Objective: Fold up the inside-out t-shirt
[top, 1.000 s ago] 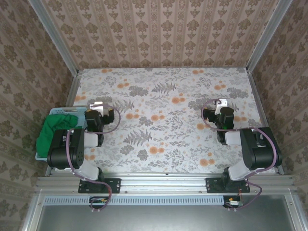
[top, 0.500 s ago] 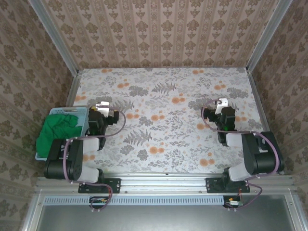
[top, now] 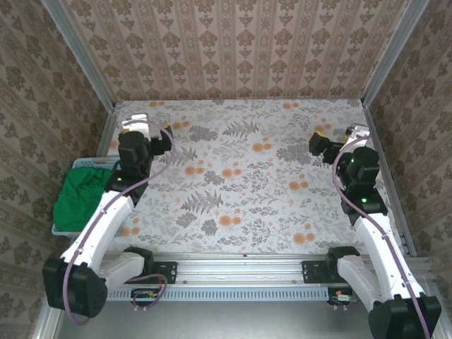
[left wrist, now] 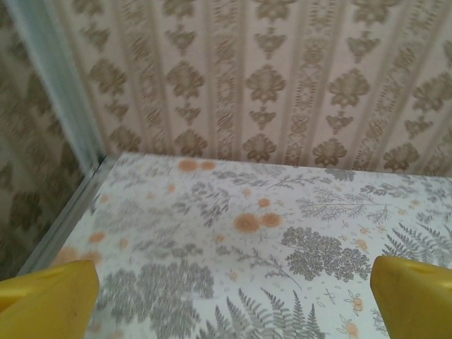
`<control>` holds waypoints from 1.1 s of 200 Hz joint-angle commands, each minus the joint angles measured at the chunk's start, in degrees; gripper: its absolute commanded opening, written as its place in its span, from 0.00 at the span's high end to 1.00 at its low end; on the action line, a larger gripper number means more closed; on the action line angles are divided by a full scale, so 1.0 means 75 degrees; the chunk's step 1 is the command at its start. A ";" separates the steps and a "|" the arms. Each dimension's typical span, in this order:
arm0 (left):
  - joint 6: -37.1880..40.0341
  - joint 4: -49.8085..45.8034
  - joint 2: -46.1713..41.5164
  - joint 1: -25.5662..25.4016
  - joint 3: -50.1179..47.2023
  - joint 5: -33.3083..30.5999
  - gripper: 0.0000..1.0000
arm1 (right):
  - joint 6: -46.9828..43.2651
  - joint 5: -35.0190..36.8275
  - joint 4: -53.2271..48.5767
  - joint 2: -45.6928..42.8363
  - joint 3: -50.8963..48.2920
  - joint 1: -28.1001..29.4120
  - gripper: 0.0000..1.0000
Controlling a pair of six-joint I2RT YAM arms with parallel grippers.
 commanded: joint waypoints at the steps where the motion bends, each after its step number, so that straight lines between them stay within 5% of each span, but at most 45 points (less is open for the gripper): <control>1: -0.1954 -0.2776 -0.0420 0.0307 0.0186 -0.0102 0.00 | 0.1293 -0.0010 -0.2097 -0.0176 -0.0029 -0.0061 0.00; 31: -0.3346 -0.2508 -0.1664 0.1692 -0.0947 0.1380 0.00 | 0.1861 -0.0474 -0.1500 -0.0602 -0.0558 -0.0164 0.00; 51: -0.3274 -0.1760 -0.2297 0.2492 -0.1639 0.2360 0.00 | 0.1546 -0.0535 -0.1693 -0.0635 -0.0488 -0.0176 0.00; 119: -0.3546 -0.5014 -0.0410 0.2808 0.0022 -0.1936 0.00 | 0.1426 -0.0547 -0.1790 -0.0524 -0.0656 -0.0180 0.00; 156: -0.3949 -0.4682 0.0804 0.4176 -0.0038 -0.1699 0.00 | 0.1404 -0.0485 -0.1886 -0.0504 -0.0644 -0.0177 0.00; 220: -0.4000 -0.4359 0.2491 0.5163 0.0282 -0.1348 0.00 | 0.1392 -0.0460 -0.1845 -0.0508 -0.0691 -0.0177 0.00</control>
